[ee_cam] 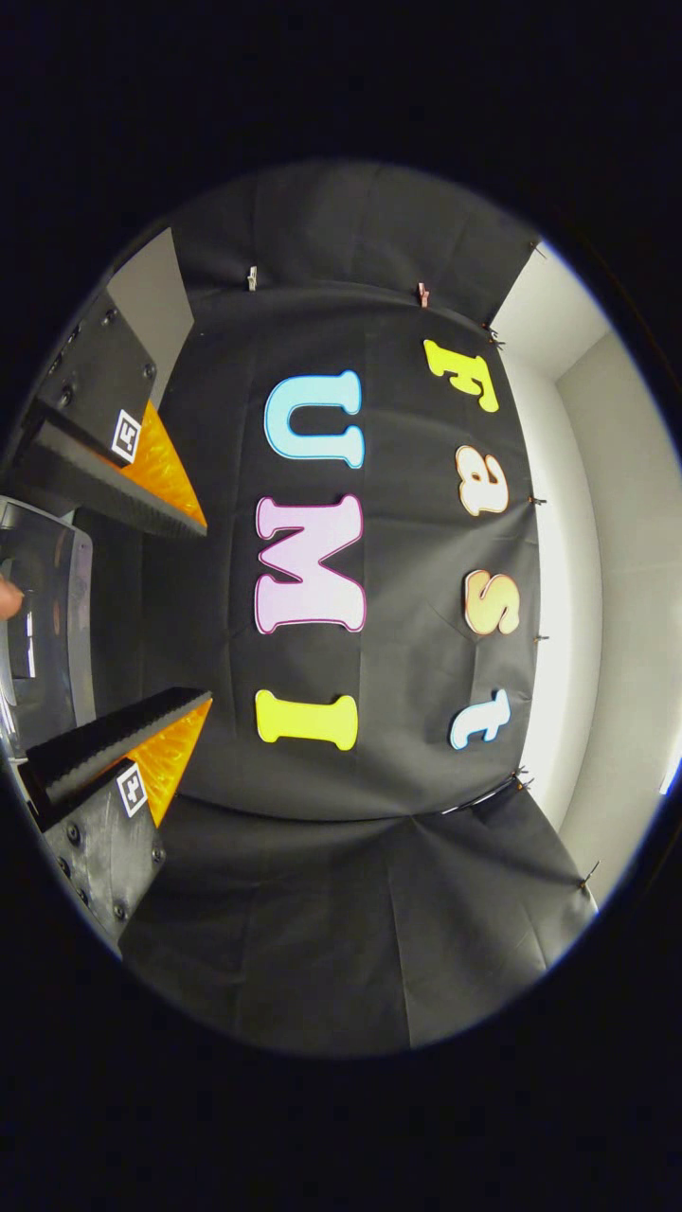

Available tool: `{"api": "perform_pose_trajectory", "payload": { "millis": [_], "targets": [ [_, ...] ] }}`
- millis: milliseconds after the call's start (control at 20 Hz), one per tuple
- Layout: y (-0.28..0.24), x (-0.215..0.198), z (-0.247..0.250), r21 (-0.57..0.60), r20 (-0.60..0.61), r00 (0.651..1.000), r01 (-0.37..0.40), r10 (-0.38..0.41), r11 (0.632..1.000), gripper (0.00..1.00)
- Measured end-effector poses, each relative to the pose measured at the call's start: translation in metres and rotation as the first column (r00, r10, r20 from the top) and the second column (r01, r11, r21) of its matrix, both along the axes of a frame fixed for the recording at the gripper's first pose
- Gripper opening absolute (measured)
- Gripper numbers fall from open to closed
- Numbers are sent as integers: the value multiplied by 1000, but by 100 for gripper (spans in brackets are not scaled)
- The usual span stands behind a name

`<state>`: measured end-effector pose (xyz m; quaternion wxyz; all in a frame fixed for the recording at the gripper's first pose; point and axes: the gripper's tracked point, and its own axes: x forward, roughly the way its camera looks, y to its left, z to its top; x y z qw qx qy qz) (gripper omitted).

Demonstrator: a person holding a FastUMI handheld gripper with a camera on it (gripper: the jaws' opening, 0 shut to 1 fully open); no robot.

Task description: Put the clothes into the washing machine and then close the washing machine lid.

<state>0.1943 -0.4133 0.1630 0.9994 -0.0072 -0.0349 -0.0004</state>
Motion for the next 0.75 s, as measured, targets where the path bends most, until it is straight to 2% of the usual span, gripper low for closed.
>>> {"api": "perform_pose_trajectory", "payload": {
  "millis": [750],
  "targets": [
    [3, 1, -6, -9, -11, 1000, 7, -7, 1000, 99]
  ]
}}
